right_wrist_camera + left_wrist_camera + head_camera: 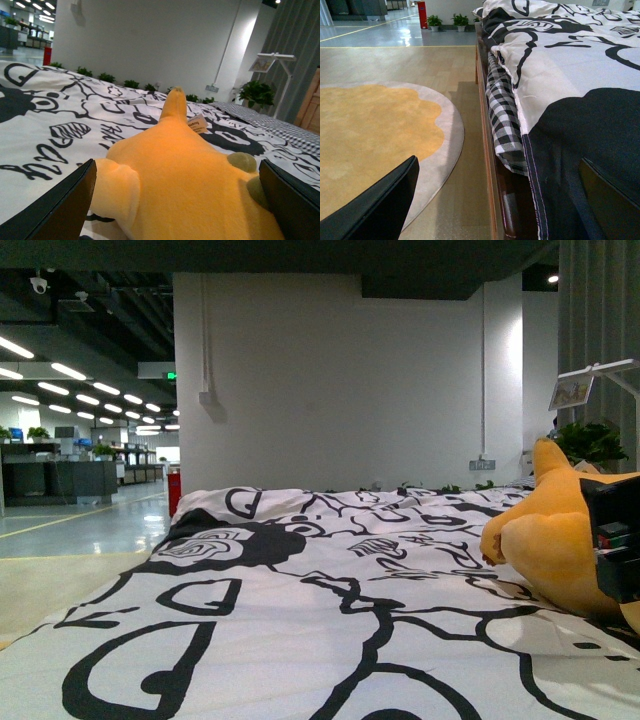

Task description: Put away toys

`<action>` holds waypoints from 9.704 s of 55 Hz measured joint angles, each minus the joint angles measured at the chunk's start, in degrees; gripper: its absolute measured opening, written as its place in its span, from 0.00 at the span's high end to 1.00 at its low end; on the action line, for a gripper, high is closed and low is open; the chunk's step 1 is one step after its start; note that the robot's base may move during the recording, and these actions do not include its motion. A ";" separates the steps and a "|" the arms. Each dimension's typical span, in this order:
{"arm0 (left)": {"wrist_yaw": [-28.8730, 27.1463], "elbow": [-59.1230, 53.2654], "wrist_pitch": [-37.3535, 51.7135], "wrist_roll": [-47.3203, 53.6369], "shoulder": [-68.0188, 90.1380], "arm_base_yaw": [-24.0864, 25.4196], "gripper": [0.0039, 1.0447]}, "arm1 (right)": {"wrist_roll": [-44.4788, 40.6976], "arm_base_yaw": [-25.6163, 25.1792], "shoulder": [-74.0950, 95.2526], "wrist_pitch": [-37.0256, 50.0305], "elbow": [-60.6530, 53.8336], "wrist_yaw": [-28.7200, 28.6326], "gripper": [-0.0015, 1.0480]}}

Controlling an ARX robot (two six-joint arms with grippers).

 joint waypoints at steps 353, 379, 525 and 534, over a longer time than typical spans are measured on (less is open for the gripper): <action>0.00 0.00 0.00 0.00 0.00 0.00 0.06 | 18.45 -10.80 -77.81 -64.70 -29.83 -14.82 0.94; 0.00 0.00 0.00 0.00 0.00 0.00 0.06 | 18.45 -10.78 -77.77 -64.96 -29.99 -15.21 0.94; 0.00 0.00 0.00 0.00 0.00 -0.07 0.06 | 18.43 -10.62 -77.66 -65.24 -29.99 -15.45 0.94; 0.02 0.00 0.00 0.00 0.00 -0.09 0.06 | 18.43 -10.62 -77.66 -65.24 -29.99 -15.26 0.94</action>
